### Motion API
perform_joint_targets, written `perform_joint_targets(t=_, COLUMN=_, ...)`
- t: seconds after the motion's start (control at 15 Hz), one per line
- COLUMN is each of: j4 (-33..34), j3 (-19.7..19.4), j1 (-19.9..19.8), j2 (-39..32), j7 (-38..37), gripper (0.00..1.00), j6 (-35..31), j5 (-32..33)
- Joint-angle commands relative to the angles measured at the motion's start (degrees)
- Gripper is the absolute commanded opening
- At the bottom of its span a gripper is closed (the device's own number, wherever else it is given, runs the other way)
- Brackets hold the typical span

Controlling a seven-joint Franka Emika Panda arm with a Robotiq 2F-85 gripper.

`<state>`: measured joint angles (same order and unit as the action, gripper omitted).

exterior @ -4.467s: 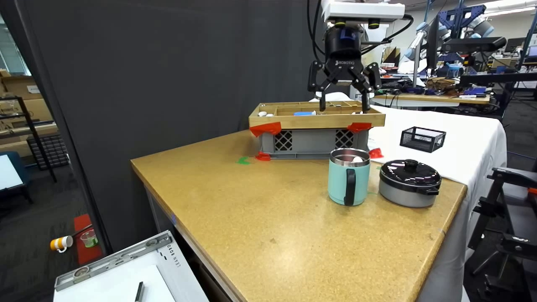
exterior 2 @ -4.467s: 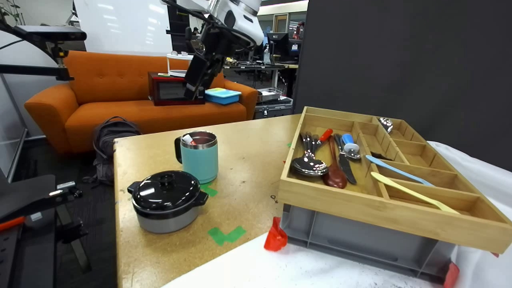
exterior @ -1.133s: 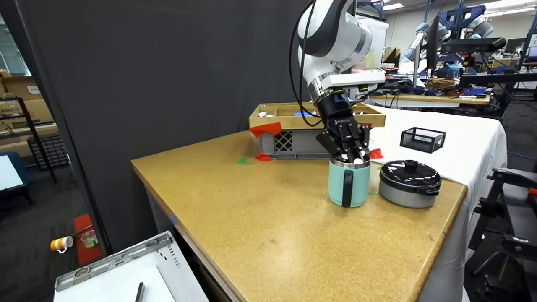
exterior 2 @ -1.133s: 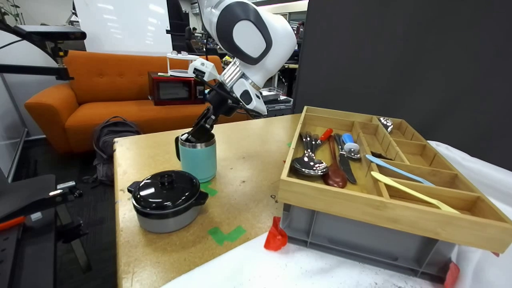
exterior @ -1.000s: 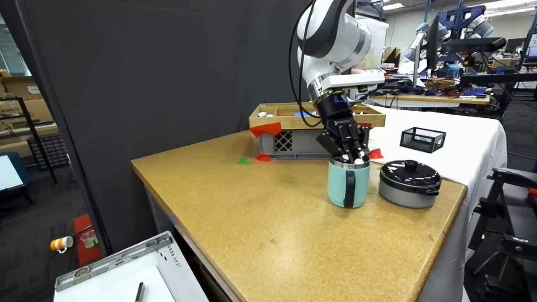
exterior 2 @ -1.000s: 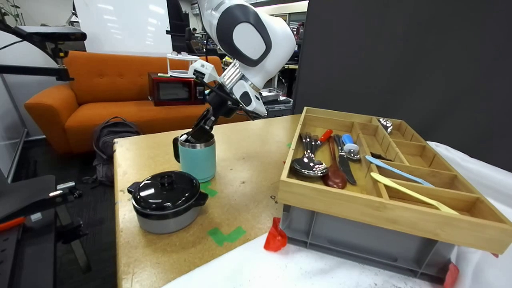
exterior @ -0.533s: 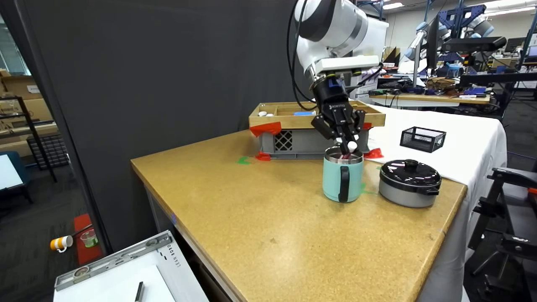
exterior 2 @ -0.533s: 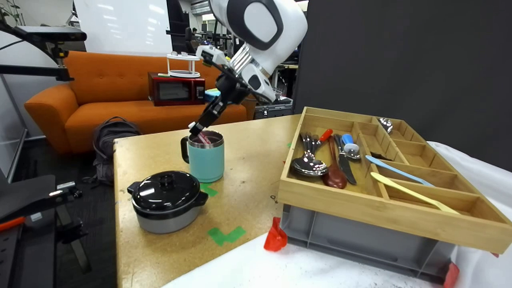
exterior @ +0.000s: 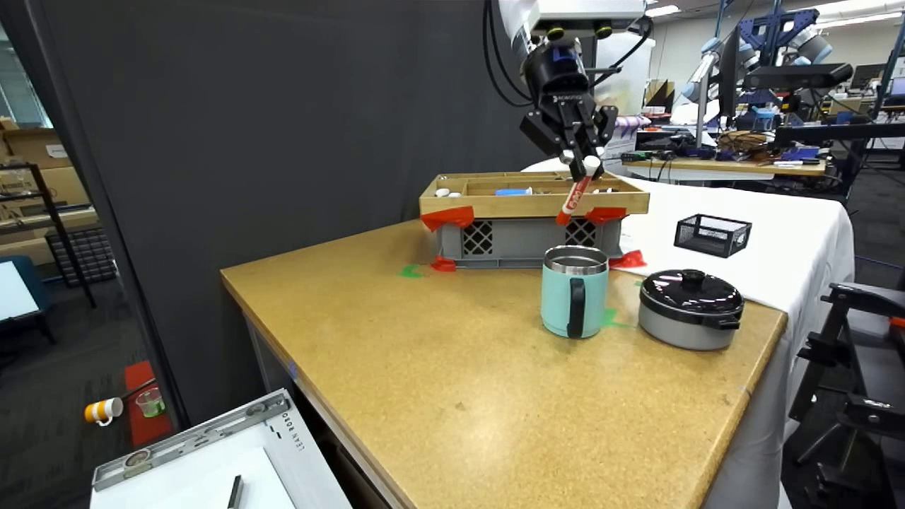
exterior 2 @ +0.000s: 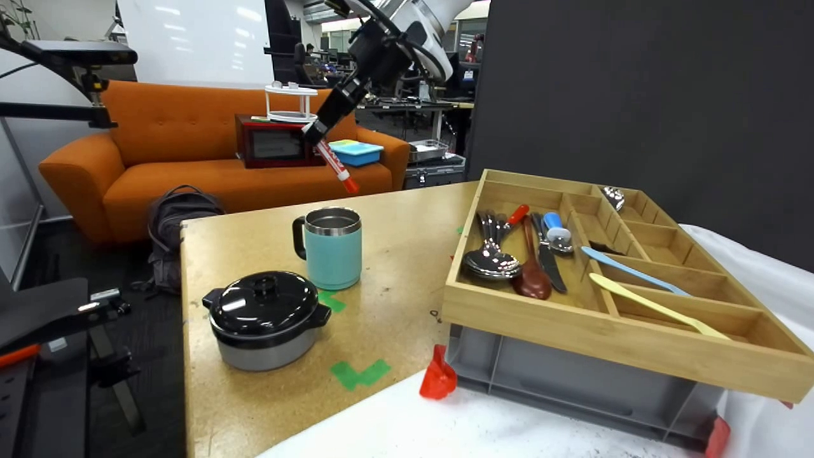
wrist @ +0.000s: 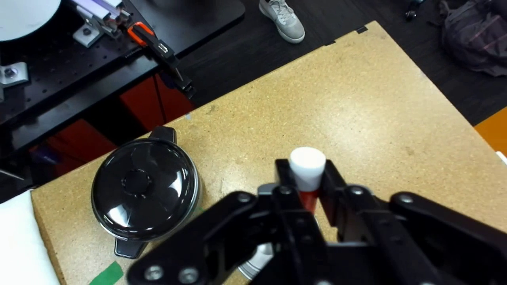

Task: Take the red marker out of the thermos

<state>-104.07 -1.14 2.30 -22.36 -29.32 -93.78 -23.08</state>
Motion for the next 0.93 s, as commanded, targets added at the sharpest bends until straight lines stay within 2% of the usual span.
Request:
perform_joint_targets(t=0.0, j4=-2.6, j3=0.0, j1=1.6, j2=2.8, j7=-1.8, gripper=0.05, j6=-6.9, j5=-0.2)
perform_joint_targets(t=0.33, j4=-4.6, j3=2.8, j1=6.7, j2=0.0, j7=-3.0, gripper=0.05, j6=-20.1, j5=2.3)
perform_joint_targets(t=0.53, j4=-5.7, j3=4.2, j1=10.2, j2=-4.3, j7=-4.6, gripper=0.05, j6=-26.5, j5=4.9)
perform_joint_targets(t=0.87, j4=-6.0, j3=4.5, j1=12.6, j2=-11.9, j7=-4.7, gripper=0.05, j6=-35.2, j5=7.0)
